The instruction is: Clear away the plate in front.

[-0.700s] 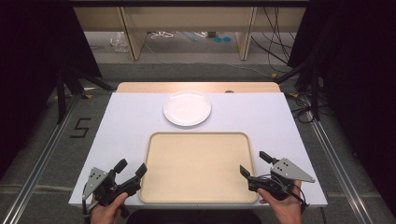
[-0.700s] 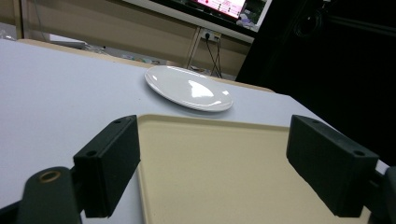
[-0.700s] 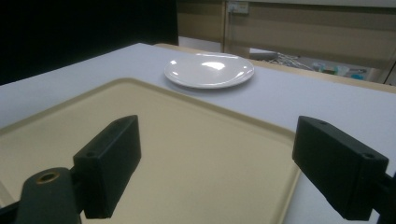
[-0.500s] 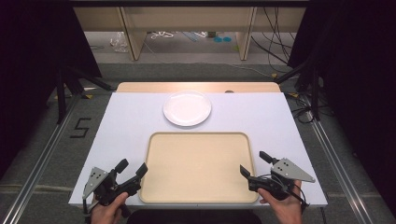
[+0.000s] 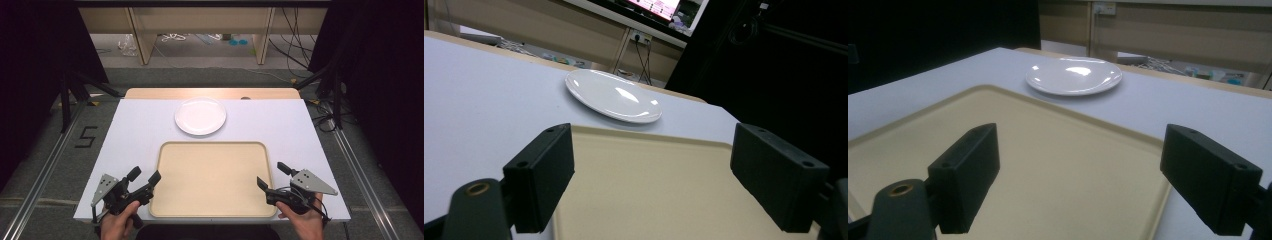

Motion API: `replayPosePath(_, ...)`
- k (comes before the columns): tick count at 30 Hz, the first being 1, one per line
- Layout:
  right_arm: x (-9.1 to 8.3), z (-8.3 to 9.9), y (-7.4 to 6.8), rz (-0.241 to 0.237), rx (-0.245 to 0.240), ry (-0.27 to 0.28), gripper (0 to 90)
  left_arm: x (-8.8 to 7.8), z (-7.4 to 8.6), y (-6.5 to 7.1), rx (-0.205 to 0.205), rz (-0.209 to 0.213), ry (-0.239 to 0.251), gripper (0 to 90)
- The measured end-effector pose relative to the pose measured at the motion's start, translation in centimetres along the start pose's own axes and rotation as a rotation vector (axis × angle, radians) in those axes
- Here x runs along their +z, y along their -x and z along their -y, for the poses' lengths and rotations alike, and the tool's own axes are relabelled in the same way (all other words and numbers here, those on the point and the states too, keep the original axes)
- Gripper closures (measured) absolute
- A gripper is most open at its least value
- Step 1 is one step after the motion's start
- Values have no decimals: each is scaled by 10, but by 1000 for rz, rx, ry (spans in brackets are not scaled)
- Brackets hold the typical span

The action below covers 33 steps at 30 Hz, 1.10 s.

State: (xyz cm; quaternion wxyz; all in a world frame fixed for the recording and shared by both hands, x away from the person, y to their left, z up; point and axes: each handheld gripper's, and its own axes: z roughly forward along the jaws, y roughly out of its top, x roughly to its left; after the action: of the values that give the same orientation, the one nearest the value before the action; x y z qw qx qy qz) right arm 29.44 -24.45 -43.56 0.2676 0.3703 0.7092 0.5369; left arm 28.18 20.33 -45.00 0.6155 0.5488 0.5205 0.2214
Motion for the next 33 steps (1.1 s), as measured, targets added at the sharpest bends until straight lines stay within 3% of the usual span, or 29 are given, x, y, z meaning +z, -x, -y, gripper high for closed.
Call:
replayPosePath(7,1,0,0,-7,0,10,177,28,-9,0,-54,38,-21,182)
replayPosePath(9,0,0,0,-9,-2,10,177,44,-12,0,-105,59,-39,182)
replayPosePath(10,0,0,0,-9,-2,10,177,44,-12,0,-105,59,-39,182)
replayPosePath(13,-1,-1,0,-9,-6,5,178,65,-16,-2,-161,61,-74,182)
replayPosePath(18,-1,-1,0,-21,-9,5,182,81,-22,-5,-179,61,-96,181)
replayPosePath(20,0,0,1,-26,-8,14,183,94,-26,-10,-240,63,-122,181)
replayPosePath(21,0,0,1,-26,-8,14,183,94,-26,-10,-240,63,-122,181)
replayPosePath(24,0,0,1,-24,-2,19,186,108,-29,-15,-348,65,-137,182)
replayPosePath(29,0,0,2,-24,-1,15,188,135,-34,-21,-357,36,-197,190)
replayPosePath(32,-1,0,2,-28,1,14,189,144,-36,-22,-361,38,-216,190)
replayPosePath(33,0,0,2,-29,2,19,189,153,-37,-25,-400,34,-227,192)
